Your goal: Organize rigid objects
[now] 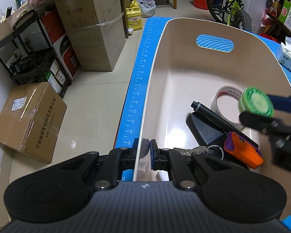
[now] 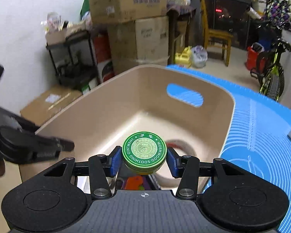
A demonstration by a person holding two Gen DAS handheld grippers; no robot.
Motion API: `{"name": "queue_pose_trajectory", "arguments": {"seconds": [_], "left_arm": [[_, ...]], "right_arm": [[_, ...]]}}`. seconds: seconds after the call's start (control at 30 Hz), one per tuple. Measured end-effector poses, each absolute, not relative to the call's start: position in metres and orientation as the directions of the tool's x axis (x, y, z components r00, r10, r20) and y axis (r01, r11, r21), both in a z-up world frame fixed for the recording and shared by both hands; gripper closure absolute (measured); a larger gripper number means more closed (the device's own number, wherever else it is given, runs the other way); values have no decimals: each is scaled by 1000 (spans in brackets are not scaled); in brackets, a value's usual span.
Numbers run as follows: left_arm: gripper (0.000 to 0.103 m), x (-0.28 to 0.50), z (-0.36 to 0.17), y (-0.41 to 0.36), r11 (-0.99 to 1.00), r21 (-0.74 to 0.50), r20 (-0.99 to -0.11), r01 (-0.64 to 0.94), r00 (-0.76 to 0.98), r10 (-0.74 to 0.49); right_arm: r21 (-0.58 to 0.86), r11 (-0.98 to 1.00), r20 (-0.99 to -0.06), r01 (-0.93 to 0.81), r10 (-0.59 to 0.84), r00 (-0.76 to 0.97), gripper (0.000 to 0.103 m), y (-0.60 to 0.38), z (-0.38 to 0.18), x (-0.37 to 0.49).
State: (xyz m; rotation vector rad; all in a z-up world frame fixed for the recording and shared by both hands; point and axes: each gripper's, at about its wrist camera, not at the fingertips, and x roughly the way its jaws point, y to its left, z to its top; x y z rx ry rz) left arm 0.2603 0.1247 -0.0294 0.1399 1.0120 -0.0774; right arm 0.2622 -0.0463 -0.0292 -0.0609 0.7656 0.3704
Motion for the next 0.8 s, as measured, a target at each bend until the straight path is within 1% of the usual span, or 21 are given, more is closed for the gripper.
{"name": "queue_pose_trajectory", "arguments": {"seconds": [0.1, 0.2, 0.23, 0.3, 0.33, 0.37, 0.4, 0.47, 0.5, 0.53, 0.57, 0.67, 0.73, 0.8], "left_arm": [[91, 260, -29, 125, 987, 85, -848, 133, 530, 1], [91, 260, -29, 123, 988, 89, -848, 130, 530, 7], [91, 260, -29, 122, 987, 94, -847, 129, 532, 11], [90, 260, -29, 120, 986, 105, -845, 126, 534, 22], [88, 259, -29, 119, 986, 111, -844, 124, 536, 28], [78, 259, -28, 118, 986, 116, -839, 122, 543, 32], [71, 258, -26, 117, 986, 112, -834, 125, 552, 24], [49, 254, -19, 112, 985, 108, -816, 136, 579, 9], [44, 252, -16, 108, 983, 113, -805, 142, 593, 7], [35, 249, -12, 103, 981, 122, -793, 150, 610, 5], [30, 247, -9, 99, 979, 128, -784, 156, 621, 3], [28, 240, 0, 89, 976, 132, -767, 172, 642, -9], [26, 236, 4, 84, 975, 143, -759, 170, 651, -2], [26, 231, 10, 79, 974, 151, -749, 168, 662, 2]], "right_arm": [[38, 933, -701, -359, 281, 655, 49, -41, -33, 261], [48, 933, -700, -358, 287, 654, 47, -42, -31, 261], [60, 933, -697, -354, 293, 654, 42, -44, -30, 261], [86, 933, -689, -349, 309, 655, 39, -48, -27, 260], [90, 935, -683, -344, 310, 662, 37, -50, -25, 258], [93, 935, -677, -341, 311, 667, 35, -52, -23, 258], [101, 937, -668, -335, 313, 675, 33, -55, -19, 255], [117, 940, -655, -321, 316, 686, 30, -60, -13, 250], [126, 942, -650, -311, 315, 692, 28, -64, -10, 248], [134, 944, -646, -301, 314, 696, 26, -67, -8, 246], [144, 946, -643, -291, 313, 699, 25, -71, -6, 244], [184, 949, -629, -255, 313, 712, 23, -84, 4, 235], [199, 951, -619, -236, 309, 722, 21, -92, 10, 228], [209, 953, -612, -218, 302, 731, 19, -99, 15, 219]]}}
